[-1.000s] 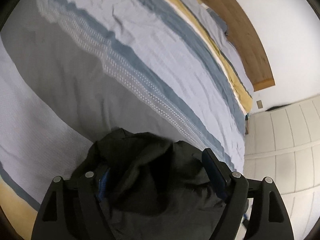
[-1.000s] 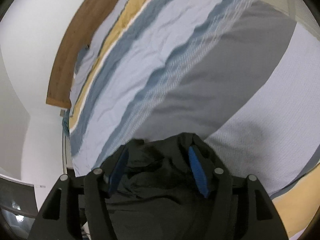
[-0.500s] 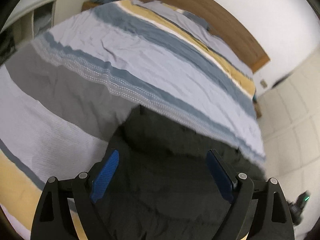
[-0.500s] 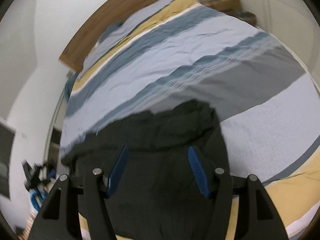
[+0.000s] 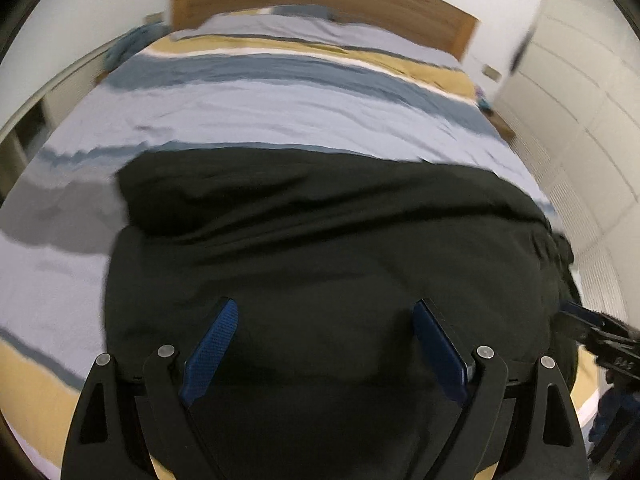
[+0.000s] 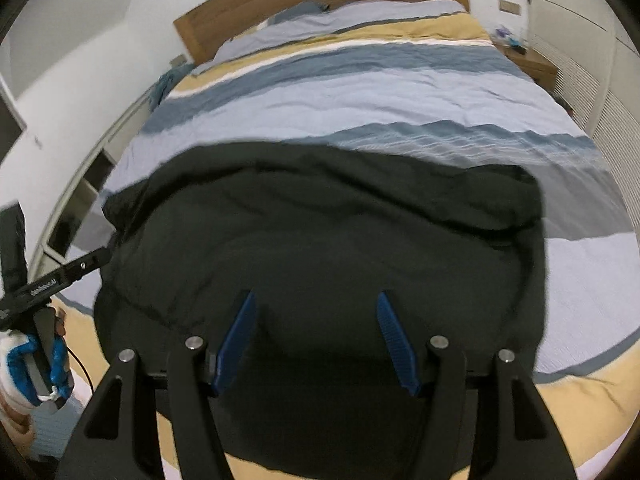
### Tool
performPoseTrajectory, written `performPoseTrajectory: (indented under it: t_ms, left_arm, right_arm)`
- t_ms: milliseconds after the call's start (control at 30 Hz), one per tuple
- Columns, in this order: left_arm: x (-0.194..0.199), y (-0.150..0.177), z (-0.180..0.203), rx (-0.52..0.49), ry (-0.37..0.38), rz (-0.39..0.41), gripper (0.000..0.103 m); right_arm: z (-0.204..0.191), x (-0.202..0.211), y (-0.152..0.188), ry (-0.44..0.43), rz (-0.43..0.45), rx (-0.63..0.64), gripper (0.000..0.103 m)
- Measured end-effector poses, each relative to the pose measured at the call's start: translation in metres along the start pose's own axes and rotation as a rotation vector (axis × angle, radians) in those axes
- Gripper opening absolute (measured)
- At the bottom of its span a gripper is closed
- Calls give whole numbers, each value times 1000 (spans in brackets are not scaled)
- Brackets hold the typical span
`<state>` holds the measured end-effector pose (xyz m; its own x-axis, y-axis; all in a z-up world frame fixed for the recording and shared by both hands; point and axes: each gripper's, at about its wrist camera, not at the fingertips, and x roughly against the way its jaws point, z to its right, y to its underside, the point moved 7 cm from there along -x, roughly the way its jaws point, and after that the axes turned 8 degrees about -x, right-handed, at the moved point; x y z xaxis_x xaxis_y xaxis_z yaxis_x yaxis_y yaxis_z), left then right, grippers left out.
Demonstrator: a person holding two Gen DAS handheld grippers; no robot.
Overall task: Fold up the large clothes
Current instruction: 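Smooth the folded black coat flat with both tools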
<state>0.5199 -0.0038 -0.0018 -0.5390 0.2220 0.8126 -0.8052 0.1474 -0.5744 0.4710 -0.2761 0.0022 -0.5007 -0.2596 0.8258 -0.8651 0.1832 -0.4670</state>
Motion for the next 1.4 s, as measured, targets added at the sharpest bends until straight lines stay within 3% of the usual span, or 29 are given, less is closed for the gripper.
performPoseTrajectory:
  t_ms: [167,333,567,900,1100,1200,1400]
  left_arm:
    - [-42,-10,13,-52,-15,-35,89]
    - [-76,-24,-8,-23,-56,-63,98]
    - [-104,-55,-23,-12,-62,-105,102]
    - [-132,-76,-43,42,-56,-153,103]
    - [-125,-80,-84,123,-152,-171,102]
    - [-103,-76,-97,160,-188,-134,102]
    - [-52,-49,-73,63,-180,-46,102]
  right_arm:
    - [0,-39,1,42,-36,13,61]
    - [16,-62,-21,69,-35,-4,61]
    - [37,-89,-59,87,-35,-9,61]
    - [60,-125,-97,78,-52,-91,62]
    - [89,-124,-114,134,-44,-171,62]
    - [102,-110,-118,192,-27,-203,62]
    - [87,-61,-107,195,41,-151,62]
